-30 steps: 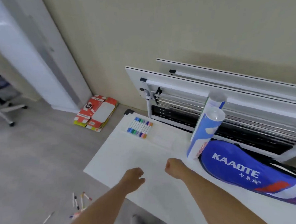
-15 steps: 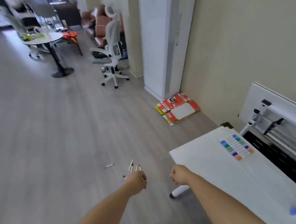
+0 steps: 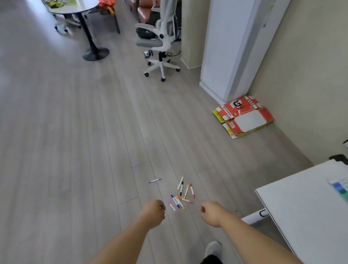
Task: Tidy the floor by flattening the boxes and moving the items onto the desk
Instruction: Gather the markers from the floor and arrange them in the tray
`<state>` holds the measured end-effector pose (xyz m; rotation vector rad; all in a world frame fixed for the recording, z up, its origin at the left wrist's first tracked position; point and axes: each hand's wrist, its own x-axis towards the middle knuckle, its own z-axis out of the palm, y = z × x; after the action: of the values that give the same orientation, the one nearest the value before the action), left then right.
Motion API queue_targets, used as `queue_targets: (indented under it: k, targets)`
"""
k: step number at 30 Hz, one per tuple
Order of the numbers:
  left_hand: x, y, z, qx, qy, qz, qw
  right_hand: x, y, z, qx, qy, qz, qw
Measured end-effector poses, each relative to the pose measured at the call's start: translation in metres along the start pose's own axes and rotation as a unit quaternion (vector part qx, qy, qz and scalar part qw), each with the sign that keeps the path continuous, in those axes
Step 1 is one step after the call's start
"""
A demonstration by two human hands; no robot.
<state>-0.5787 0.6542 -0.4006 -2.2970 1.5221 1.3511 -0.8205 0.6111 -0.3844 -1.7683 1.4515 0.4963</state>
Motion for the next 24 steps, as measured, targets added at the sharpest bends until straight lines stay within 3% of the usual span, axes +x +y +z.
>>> queue_targets:
  k: [13, 18, 24]
  targets:
    - [0.179, -0.008, 0.013, -0.057, -0.012, -0.082, 0.995, 0.217, 0.001, -0.015, 0.035, 0.003, 0.024, 0.999]
    - [0.303, -0.05, 0.064, -0.116, -0.006, -0.139, 0.983, 0.34, 0.019, 0.044, 0.057, 0.013, 0.046, 0.997]
    - [0.447, -0.122, 0.18, -0.136, -0.035, -0.204, 0.969, 0.486, 0.064, 0.17, 0.073, 0.052, 0.081, 0.993]
